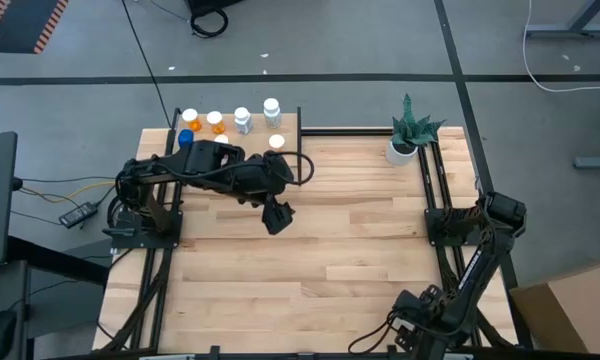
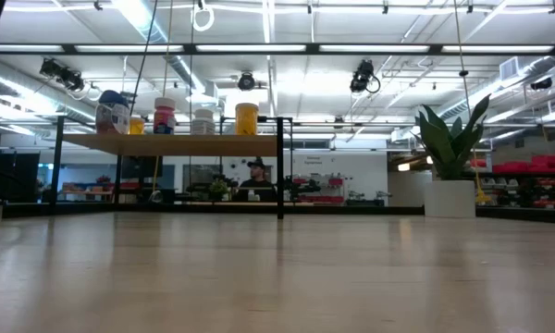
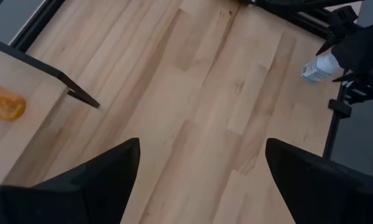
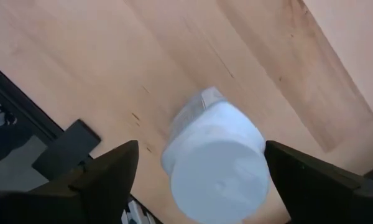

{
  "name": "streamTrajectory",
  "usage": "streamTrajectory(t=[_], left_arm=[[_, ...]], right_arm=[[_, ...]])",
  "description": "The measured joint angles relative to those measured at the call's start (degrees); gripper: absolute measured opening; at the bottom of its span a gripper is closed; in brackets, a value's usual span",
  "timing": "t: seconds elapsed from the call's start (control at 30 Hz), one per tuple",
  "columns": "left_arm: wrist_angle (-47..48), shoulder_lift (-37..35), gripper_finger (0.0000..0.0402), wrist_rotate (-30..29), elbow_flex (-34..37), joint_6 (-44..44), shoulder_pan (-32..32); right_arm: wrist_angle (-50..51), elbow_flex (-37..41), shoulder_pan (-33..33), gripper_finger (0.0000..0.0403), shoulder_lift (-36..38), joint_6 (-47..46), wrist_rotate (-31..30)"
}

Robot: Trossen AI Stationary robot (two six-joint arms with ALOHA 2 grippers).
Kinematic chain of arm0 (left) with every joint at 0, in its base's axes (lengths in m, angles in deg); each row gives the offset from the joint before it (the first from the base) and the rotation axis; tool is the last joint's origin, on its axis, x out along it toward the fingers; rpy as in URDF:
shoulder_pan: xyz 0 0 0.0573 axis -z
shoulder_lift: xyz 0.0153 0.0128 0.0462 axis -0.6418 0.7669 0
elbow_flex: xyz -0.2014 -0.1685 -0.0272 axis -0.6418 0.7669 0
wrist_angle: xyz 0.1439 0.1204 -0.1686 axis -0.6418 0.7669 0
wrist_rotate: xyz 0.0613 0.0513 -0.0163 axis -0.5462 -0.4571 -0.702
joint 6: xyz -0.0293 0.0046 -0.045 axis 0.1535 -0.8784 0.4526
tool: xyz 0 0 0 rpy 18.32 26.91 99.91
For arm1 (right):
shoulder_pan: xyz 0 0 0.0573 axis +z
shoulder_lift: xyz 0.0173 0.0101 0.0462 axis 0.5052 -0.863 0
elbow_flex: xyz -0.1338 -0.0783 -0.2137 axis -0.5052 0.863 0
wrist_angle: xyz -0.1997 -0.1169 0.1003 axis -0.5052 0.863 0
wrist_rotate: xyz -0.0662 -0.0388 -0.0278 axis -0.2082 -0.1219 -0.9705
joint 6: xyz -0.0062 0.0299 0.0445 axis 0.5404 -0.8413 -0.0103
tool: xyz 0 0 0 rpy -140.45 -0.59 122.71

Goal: Pick and place medicine bottles onto shelf by color
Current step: Put the white and blue pill bottle on the shelf

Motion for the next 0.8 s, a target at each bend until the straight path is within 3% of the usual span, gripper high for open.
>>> streamTrajectory(t=[0.57,0.8], left_arm=[[0.3,0.0,0.0353,0.0,0.0,1.9,0.0],[2.5,0.0,0.0353,0.0,0.0,1.6,0.0]], right_arm=[[-0.1,0.0,-0.2,0.0194,0.0,-1.8,2.5],[0.0,-0.7,-2.7,0.0167,0.1,-0.8,1.6]])
